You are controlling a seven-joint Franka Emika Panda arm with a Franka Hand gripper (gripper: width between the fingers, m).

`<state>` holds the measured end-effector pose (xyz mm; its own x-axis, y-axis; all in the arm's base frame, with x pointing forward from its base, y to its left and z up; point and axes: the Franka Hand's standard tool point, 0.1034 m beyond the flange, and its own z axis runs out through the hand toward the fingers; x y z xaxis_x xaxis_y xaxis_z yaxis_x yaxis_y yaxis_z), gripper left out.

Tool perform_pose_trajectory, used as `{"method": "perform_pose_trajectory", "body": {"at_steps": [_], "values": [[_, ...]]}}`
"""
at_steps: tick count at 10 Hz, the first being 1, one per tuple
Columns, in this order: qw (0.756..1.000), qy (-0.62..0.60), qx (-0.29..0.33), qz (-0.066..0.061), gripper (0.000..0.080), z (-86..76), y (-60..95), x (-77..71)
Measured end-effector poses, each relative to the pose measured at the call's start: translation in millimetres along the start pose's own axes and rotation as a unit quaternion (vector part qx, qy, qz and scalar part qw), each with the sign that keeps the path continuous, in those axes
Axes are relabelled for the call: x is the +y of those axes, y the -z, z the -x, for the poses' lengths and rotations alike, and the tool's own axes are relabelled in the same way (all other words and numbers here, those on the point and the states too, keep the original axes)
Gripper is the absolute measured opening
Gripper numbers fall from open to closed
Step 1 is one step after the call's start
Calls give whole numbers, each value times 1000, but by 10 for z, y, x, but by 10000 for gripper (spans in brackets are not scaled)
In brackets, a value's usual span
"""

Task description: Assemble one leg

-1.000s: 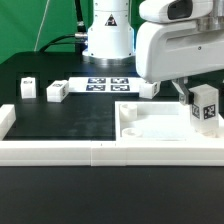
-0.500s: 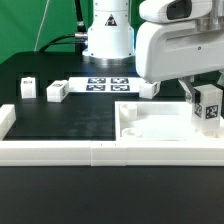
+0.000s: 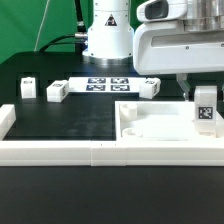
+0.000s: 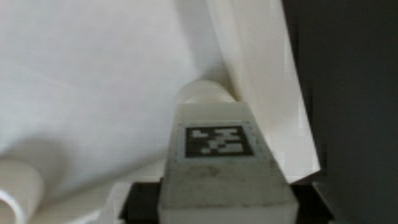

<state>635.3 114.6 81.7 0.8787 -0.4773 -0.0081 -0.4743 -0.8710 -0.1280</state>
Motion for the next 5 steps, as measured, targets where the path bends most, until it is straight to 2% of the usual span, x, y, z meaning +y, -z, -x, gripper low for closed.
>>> {"method": "perform_pose_trajectory", "body": {"at_steps": [2,4,5], "values": [[992,-126,-1,-1,291,-2,-1,3],[982,-187,0,0,291,-4,-2,4],[973,-230,-4,-3,291,-8,-3,9]]}}
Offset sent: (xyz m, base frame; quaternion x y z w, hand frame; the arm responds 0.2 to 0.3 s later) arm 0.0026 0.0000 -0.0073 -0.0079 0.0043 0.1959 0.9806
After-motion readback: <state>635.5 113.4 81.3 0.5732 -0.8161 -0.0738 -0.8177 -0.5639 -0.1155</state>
